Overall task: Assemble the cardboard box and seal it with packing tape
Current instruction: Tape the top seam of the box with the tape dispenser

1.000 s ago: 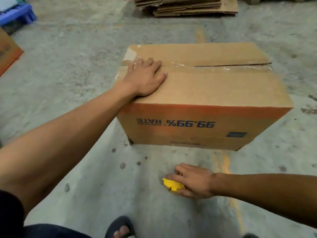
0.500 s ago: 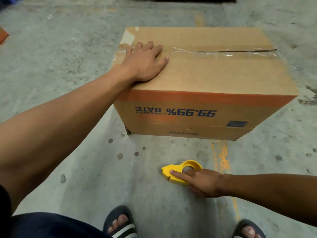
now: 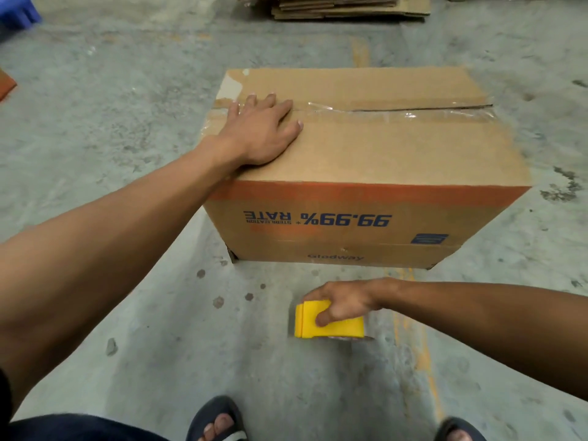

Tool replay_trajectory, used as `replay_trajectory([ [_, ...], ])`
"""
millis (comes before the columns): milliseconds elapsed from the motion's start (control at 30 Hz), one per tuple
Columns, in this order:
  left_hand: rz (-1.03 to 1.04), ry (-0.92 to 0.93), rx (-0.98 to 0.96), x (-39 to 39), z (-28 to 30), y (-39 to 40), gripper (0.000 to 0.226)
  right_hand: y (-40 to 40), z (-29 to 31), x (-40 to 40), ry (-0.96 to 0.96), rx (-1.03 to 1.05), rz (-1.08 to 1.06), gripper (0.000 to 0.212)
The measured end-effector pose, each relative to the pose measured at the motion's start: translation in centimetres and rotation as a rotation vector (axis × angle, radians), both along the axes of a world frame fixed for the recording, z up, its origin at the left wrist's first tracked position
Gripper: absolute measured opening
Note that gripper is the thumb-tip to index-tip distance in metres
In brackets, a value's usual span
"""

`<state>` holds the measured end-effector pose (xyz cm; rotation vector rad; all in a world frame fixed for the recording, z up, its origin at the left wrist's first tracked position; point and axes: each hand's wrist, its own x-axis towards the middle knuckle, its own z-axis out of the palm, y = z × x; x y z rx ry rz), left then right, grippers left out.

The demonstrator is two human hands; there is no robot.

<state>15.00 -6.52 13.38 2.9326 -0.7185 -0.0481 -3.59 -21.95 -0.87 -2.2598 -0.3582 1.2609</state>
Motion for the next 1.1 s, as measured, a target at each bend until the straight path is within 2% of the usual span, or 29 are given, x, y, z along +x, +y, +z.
replay_trajectory([
  [167,-0.015,0.067,-0.047,0.0,0.6,0.2,0.061,0.1,9.3,4.2,0.193,0.483,-0.148,0.048],
  [300,-0.004,0.144,-0.097,0.6,1.6,0.2,0.059,-2.2,18.2,7.3,0.135,0.759,-0.228,0.039],
  [367,-0.056,0.207,-0.232,0.8,2.6,0.4,0.06,-4.3,21.4,8.5,0.087,0.846,-0.244,0.04],
  [433,-0.106,0.209,-0.418,0.5,3.9,0.3,0.05,-6.8,23.2,9.5,0.04,0.907,-0.302,0.044],
  [500,-0.017,0.153,-0.578,-0.3,5.3,-0.6,0.03,-9.4,23.7,10.1,0.021,0.982,-0.426,0.054],
  [533,0.048,0.184,-0.646,-1.0,6.2,-1.2,0.033,-10.6,23.6,10.2,0.021,1.032,-0.494,0.058],
  [567,0.105,0.272,-0.717,-1.7,7.2,-1.9,0.041,-11.6,23.4,10.3,0.025,1.086,-0.552,0.06],
  [633,0.196,0.563,-0.842,-3.4,9.2,-3.4,0.051,-13.1,22.8,10.4,0.026,1.165,-0.635,0.061],
  [700,0.227,0.844,-0.933,-4.8,10.7,-4.4,0.059,-14.1,22.4,10.5,0.011,1.189,-0.676,0.062],
  [767,0.212,1.023,-0.997,-5.6,11.4,-5.3,0.062,-14.6,22.4,10.5,0.008,1.182,-0.679,0.061],
  [900,0.28,1.233,-1.103,-6.3,11.2,-6.6,0.052,-14.9,22.6,10.5,0.007,1.184,-0.645,0.06],
  [1000,0.34,1.375,-1.223,-6.4,10.9,-6.9,0.031,-15.3,22.8,10.4,-0.012,1.188,-0.637,0.06],
  [1100,0.348,1.435,-1.331,-6.4,10.6,-6.9,0.019,-15.6,22.9,10.3,-0.031,1.161,-0.634,0.061],
])
